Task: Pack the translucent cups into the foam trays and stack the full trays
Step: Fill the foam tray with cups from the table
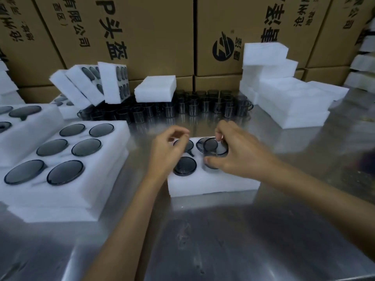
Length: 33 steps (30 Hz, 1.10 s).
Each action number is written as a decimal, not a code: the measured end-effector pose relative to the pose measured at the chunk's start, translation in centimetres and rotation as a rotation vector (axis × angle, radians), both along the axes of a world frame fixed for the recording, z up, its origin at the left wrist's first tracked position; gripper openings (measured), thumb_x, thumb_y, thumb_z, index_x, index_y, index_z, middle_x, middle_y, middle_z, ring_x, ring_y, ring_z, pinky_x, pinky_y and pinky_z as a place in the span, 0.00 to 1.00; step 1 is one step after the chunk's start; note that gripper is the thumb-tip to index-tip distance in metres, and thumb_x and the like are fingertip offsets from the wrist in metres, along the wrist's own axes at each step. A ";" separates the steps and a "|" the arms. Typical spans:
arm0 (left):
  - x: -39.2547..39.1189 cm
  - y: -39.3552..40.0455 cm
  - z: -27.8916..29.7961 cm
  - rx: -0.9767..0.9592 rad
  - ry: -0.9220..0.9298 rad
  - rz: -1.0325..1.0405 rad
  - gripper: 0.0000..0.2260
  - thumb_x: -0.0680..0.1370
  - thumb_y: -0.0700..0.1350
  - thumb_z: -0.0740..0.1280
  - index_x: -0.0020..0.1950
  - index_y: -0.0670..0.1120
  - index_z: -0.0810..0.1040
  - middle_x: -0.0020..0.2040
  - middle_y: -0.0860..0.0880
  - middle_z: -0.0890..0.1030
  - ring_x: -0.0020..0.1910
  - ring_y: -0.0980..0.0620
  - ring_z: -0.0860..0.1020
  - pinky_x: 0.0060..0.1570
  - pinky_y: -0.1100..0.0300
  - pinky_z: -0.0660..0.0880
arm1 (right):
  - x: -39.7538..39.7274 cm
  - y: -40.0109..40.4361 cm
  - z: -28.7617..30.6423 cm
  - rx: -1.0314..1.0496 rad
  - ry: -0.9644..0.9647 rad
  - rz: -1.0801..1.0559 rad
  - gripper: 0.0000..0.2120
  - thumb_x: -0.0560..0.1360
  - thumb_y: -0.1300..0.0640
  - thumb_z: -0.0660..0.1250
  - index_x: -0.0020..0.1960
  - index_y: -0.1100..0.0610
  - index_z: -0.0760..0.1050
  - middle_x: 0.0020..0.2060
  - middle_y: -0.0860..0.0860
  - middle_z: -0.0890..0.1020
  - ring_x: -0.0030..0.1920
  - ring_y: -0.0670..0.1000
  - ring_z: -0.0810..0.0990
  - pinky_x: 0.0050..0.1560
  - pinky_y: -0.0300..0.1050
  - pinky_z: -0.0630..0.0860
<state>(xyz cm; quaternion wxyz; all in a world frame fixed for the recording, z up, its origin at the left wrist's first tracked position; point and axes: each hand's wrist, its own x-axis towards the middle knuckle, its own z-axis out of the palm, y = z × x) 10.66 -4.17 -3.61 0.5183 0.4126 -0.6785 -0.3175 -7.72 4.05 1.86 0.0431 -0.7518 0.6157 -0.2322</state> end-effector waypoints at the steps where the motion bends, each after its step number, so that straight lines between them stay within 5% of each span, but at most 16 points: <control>1: -0.5 0.4 0.1 -0.018 -0.082 -0.046 0.04 0.77 0.45 0.69 0.48 0.52 0.84 0.45 0.60 0.84 0.49 0.61 0.80 0.53 0.66 0.75 | 0.3 0.2 -0.4 -0.008 -0.009 -0.011 0.21 0.70 0.40 0.73 0.51 0.47 0.64 0.47 0.44 0.69 0.40 0.47 0.73 0.35 0.42 0.65; 6: -0.9 1.2 0.9 0.002 -0.129 -0.131 0.04 0.78 0.43 0.71 0.49 0.50 0.86 0.45 0.58 0.85 0.47 0.60 0.82 0.51 0.66 0.76 | 1.1 0.1 -1.5 -0.046 -0.032 -0.089 0.23 0.68 0.36 0.72 0.53 0.48 0.69 0.46 0.43 0.68 0.37 0.44 0.71 0.32 0.34 0.60; 11: -1.0 1.7 1.1 0.013 -0.216 -0.137 0.05 0.78 0.44 0.72 0.51 0.48 0.86 0.46 0.59 0.85 0.49 0.66 0.81 0.53 0.68 0.75 | 1.1 0.3 -2.6 -0.051 -0.063 -0.121 0.24 0.66 0.33 0.71 0.46 0.47 0.65 0.43 0.41 0.73 0.41 0.47 0.73 0.39 0.43 0.72; 15: -0.8 1.8 1.1 0.061 -0.217 -0.157 0.04 0.77 0.49 0.72 0.49 0.52 0.87 0.47 0.63 0.84 0.52 0.66 0.79 0.51 0.73 0.71 | 0.3 0.4 -2.6 0.007 0.009 -0.113 0.28 0.64 0.24 0.66 0.49 0.45 0.67 0.46 0.40 0.75 0.48 0.44 0.73 0.37 0.41 0.70; 19: -0.5 1.7 1.2 0.091 -0.199 -0.156 0.03 0.75 0.50 0.74 0.47 0.55 0.87 0.54 0.61 0.83 0.60 0.63 0.75 0.54 0.79 0.66 | 0.3 0.9 -2.1 -0.067 0.057 -0.025 0.31 0.73 0.25 0.54 0.64 0.45 0.73 0.58 0.40 0.76 0.61 0.43 0.72 0.56 0.41 0.69; 22: -0.3 1.4 1.1 0.110 -0.205 -0.164 0.04 0.74 0.50 0.74 0.48 0.55 0.87 0.57 0.59 0.82 0.63 0.61 0.74 0.62 0.69 0.67 | 1.2 2.1 -3.3 0.015 0.159 0.026 0.40 0.77 0.27 0.47 0.80 0.50 0.56 0.79 0.44 0.58 0.79 0.43 0.53 0.73 0.37 0.51; 24: -0.2 1.4 1.1 0.111 -0.225 -0.170 0.04 0.74 0.52 0.74 0.48 0.56 0.87 0.58 0.60 0.81 0.64 0.62 0.73 0.63 0.65 0.67 | 1.3 2.4 -4.0 0.024 0.203 0.008 0.41 0.77 0.28 0.44 0.82 0.52 0.46 0.81 0.46 0.46 0.80 0.42 0.42 0.77 0.40 0.44; 29: -0.2 1.2 0.8 0.098 -0.304 -0.111 0.03 0.72 0.54 0.75 0.44 0.57 0.87 0.57 0.61 0.81 0.63 0.64 0.72 0.61 0.65 0.70 | 1.1 2.6 -4.7 0.004 0.264 0.004 0.40 0.78 0.30 0.40 0.82 0.54 0.48 0.81 0.47 0.48 0.79 0.41 0.40 0.79 0.45 0.45; 33: -0.5 1.7 1.2 0.015 -0.389 -0.076 0.04 0.74 0.52 0.75 0.46 0.55 0.87 0.59 0.59 0.81 0.65 0.61 0.72 0.68 0.54 0.68 | 0.5 2.9 -5.5 -0.013 0.242 0.035 0.39 0.79 0.30 0.41 0.82 0.52 0.49 0.81 0.45 0.48 0.79 0.40 0.41 0.79 0.45 0.48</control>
